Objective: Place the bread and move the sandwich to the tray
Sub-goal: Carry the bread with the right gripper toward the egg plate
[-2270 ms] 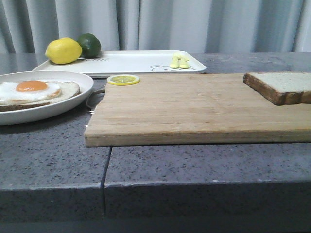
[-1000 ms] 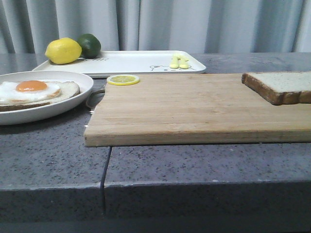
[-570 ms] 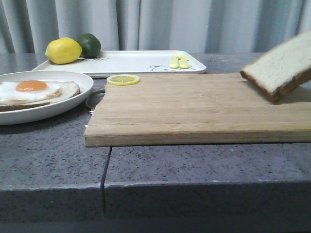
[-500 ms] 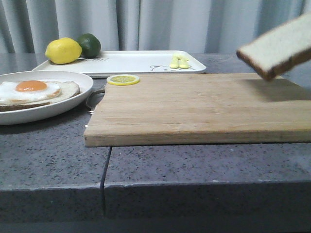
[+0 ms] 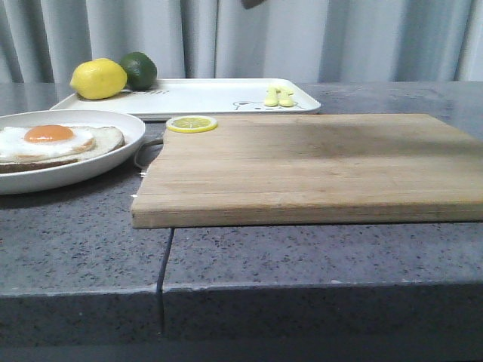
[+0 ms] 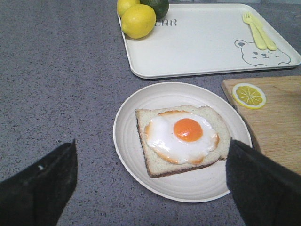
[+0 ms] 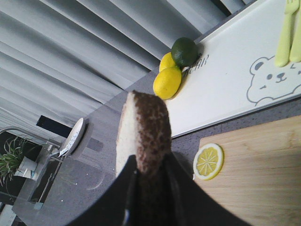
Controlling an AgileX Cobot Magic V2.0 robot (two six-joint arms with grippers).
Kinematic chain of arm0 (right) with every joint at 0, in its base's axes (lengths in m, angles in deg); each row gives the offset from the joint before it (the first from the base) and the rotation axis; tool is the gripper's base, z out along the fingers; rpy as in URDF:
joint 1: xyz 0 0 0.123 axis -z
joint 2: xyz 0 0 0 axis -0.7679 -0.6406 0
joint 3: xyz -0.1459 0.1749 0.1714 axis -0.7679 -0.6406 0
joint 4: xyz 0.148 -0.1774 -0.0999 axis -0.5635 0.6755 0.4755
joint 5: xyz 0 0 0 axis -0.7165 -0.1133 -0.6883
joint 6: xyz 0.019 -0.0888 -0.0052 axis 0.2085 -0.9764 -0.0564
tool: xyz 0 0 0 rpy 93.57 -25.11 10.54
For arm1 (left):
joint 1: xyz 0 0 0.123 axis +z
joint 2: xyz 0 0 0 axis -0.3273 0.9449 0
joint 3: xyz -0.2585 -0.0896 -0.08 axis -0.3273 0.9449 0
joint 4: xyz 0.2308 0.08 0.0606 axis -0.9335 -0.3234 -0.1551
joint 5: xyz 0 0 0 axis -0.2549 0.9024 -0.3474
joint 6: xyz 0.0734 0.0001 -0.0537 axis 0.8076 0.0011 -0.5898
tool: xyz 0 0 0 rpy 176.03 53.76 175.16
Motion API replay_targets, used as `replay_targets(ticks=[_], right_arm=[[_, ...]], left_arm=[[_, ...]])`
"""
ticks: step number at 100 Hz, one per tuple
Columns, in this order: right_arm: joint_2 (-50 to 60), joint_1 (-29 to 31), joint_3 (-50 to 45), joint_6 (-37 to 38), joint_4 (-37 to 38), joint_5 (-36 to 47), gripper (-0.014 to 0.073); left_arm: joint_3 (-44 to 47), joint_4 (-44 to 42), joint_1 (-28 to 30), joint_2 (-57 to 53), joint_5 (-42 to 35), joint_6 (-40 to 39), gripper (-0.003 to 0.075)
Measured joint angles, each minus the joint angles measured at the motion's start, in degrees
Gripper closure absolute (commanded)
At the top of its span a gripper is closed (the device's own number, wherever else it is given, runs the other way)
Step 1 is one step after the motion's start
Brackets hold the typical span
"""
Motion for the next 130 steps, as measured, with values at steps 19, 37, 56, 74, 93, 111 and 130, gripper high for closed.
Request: replay_targets(ticks=[19,37,56,74,93,111,130], right_arm=[[-2.55,-11.2,0.86,-1.43,-3.26,11.46,0.0702],[-7.45,-19.13,4.82,-1.79,-3.84,17.48,0.0702],[-15.44,-25.19,11.75,-1.79,-4.35,19.56,0.0702],[-23.3,-29.77,19.16,-0.82,-4.57,20.95,0.0702],[-30.66,-33.12,25.02,2.84,-4.71,23.44,0.0702],[-35.62,-34.99,28.05,7.28,-4.93,25.54,0.0702],[-38.24,-35.72,28.53,9.21,-5.04,26.7,0.0702]], left_arm=[[0.0,0.0,0.0,0.0,0.0,0.0,0.0123],[0.0,0.0,0.0,0.02,0.0,0.0,0.0123],[0.0,0.0,0.0,0.02,0.0,0.0,0.0123],[0.0,0.0,0.0,0.02,0.0,0.0,0.0123],[0.0,0.0,0.0,0.02,0.0,0.0,0.0123],[0.0,0.0,0.0,0.02,0.0,0.0,0.0123],[0.0,0.0,0.0,0.02,0.0,0.0,0.0123]])
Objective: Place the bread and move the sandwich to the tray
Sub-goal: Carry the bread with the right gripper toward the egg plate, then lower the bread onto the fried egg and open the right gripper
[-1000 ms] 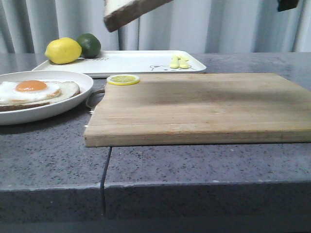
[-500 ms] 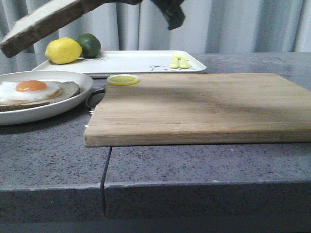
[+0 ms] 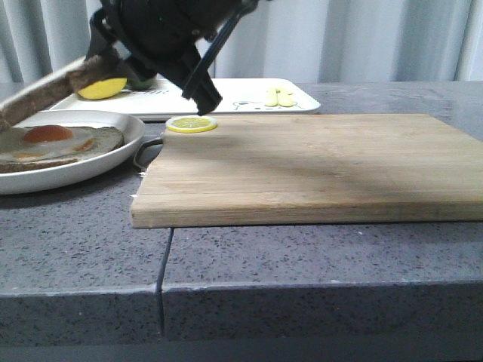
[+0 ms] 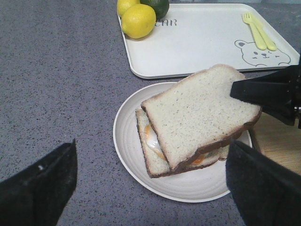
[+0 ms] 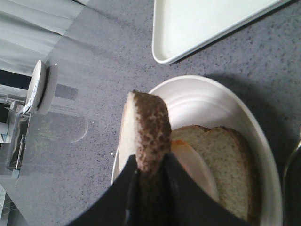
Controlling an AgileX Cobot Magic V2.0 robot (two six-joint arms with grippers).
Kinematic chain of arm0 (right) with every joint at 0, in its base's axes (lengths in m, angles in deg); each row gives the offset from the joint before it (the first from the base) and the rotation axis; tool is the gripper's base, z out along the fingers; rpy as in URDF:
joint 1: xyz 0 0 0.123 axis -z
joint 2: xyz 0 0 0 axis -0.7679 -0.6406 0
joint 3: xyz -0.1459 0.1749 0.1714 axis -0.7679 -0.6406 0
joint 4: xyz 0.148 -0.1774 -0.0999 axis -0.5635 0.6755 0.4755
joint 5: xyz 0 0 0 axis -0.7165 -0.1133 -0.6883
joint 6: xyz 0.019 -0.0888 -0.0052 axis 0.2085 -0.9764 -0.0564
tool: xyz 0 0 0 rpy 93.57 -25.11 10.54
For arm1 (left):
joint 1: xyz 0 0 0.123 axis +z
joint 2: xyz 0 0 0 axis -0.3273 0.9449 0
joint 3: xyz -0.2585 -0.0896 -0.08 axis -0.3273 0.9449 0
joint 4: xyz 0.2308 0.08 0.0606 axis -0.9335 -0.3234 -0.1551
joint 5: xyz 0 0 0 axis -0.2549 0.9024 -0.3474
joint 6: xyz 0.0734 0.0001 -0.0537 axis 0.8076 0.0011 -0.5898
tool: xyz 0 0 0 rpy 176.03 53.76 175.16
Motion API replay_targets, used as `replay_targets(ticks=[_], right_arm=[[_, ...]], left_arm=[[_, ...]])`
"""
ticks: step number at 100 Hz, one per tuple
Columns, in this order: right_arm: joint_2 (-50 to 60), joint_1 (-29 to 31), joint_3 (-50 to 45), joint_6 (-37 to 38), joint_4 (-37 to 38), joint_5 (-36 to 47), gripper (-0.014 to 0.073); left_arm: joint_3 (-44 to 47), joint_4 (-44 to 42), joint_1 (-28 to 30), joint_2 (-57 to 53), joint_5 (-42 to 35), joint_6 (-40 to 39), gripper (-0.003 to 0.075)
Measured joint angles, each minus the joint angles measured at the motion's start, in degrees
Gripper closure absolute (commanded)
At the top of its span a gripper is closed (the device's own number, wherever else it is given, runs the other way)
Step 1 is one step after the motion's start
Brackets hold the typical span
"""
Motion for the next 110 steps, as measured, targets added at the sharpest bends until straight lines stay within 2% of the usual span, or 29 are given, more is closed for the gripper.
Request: replay_targets(ticks=[50,62,81,110], right_arm=[[-2.36,-0.34,0.12,0.22,-0.22,0.59,0.0685],[-2.36,-0.34,0.12,-0.26,-0.22,0.63,0.0597],[-2.36,-0.34,0.02,-2.44,-0.22,0.72,0.0394],[-2.36,-0.34,0.02,-5.3,-0.32,1.49,0.0245]], left_arm=[[0.0,0.0,0.0,0.0,0.0,0.0,0.0123],[0.0,0.0,0.0,0.0,0.0,0.0,0.0123],[0.0,0.0,0.0,0.0,0.0,0.0,0.0123],[0.0,0.0,0.0,0.0,0.0,0.0,0.0123]])
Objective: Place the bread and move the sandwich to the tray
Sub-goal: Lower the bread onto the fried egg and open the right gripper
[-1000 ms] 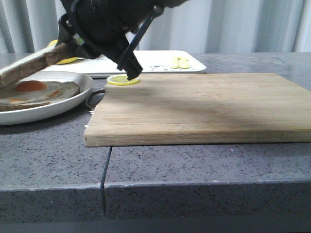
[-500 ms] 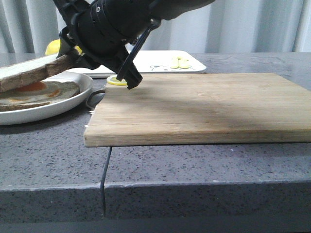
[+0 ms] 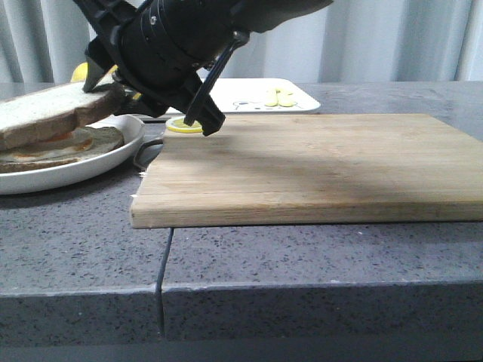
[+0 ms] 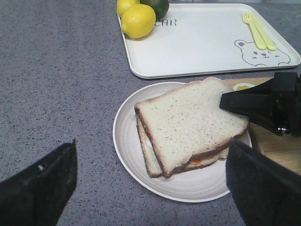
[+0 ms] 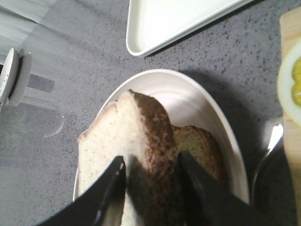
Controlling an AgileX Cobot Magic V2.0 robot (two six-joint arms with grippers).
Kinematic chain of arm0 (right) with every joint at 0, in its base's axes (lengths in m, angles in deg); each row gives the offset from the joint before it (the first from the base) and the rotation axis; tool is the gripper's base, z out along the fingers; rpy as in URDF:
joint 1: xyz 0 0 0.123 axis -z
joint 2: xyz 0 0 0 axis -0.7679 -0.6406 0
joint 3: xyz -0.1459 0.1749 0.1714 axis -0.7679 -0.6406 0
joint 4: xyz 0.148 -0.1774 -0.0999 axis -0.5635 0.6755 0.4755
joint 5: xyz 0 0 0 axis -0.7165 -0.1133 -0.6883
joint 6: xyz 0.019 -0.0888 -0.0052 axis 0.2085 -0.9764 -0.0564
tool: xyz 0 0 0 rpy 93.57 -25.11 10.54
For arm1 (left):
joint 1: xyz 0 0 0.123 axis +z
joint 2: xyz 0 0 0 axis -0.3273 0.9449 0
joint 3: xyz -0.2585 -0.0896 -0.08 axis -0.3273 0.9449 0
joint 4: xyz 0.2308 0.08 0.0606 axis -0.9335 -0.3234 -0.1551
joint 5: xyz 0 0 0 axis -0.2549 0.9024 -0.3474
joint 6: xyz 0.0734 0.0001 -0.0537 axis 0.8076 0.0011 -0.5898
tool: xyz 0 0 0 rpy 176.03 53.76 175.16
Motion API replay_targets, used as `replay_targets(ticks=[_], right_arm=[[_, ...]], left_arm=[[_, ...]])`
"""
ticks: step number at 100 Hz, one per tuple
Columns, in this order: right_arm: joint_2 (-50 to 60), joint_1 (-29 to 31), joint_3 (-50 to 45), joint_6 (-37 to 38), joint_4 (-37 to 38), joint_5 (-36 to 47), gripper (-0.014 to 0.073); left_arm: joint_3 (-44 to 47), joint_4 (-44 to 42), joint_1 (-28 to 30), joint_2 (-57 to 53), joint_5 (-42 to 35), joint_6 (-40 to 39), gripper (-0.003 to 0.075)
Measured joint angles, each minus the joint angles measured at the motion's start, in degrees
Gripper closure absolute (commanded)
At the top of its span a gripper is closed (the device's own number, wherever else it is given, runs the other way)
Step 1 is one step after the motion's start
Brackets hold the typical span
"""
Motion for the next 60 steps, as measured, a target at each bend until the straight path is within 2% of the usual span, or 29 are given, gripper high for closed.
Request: replay_targets(ticks=[21,60], right_arm=[[0.0,0.0,0.0,-1.48,-0.11,0.27,0.0134],[0.0,0.12,0.0,-1.63,-0.22,1.8,0.0131]], left_arm=[[0.0,0.0,0.0,0.0,0.0,0.0,0.0123],[0.0,0.0,0.0,0.0,0.0,0.0,0.0123]])
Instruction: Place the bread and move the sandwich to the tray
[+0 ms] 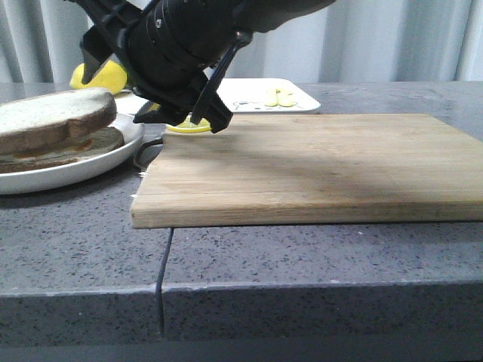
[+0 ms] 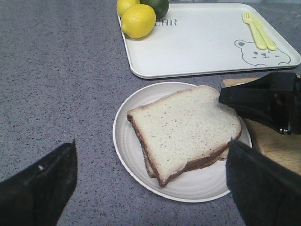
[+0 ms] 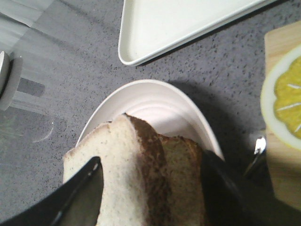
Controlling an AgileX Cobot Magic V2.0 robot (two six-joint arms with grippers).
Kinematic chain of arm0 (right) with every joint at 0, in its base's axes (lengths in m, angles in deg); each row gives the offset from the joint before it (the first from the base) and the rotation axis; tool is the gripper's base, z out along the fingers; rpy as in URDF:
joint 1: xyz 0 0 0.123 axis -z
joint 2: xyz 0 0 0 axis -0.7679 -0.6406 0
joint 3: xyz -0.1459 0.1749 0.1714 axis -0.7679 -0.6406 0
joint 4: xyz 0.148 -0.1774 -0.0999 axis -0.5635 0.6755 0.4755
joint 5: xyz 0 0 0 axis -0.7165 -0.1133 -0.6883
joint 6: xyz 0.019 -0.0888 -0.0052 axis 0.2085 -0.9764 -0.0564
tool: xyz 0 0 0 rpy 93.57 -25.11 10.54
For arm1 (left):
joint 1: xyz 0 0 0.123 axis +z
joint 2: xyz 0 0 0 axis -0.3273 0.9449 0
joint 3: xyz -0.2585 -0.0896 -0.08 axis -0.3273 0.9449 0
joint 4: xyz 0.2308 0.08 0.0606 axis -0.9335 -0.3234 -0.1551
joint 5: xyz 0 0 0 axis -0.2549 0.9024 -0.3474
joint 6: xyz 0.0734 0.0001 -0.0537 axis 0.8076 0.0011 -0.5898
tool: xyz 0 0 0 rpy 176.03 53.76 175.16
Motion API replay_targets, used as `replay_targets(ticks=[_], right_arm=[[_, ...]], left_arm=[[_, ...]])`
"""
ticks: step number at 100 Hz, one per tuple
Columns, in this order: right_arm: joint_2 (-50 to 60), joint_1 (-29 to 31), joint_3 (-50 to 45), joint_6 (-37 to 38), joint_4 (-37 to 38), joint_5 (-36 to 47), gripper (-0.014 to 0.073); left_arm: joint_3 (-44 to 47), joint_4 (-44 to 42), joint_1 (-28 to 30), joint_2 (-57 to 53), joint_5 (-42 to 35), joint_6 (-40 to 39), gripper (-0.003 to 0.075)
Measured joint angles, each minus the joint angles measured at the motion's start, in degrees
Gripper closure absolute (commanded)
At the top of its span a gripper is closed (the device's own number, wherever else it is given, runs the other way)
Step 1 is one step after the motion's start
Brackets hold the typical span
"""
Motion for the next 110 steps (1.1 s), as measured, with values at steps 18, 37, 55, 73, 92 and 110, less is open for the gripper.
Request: replay_targets(ticks=[18,37,55,73,92,110], right_arm=[[2.8,1.76,0.0,-0.12,2.91,0.4,0.0131],[9.1,5.11,0.0,0.87,16.56,-1.95,0.0133],[16.08,8.74,-0.11,7.81,34.51,-5.73,0.0133],[23.63,13.0,-3.64,15.11,50.27,-7.81,0.0133],[32.28,19.88,-11.66,27.7,68.89,-9.37,0.0133],[42.14,24.77,-20.11,43.2,88.74,-10.71,0.0133]], left_arm=[[0.0,0.0,0.0,0.0,0.0,0.0,0.0123],[0.0,0.0,0.0,0.0,0.0,0.0,0.0123],[0.0,0.0,0.0,0.0,0.0,0.0,0.0123],[0.0,0.0,0.0,0.0,0.0,0.0,0.0123],[0.0,0.0,0.0,0.0,0.0,0.0,0.0123],[0.0,0.0,0.0,0.0,0.0,0.0,0.0123]])
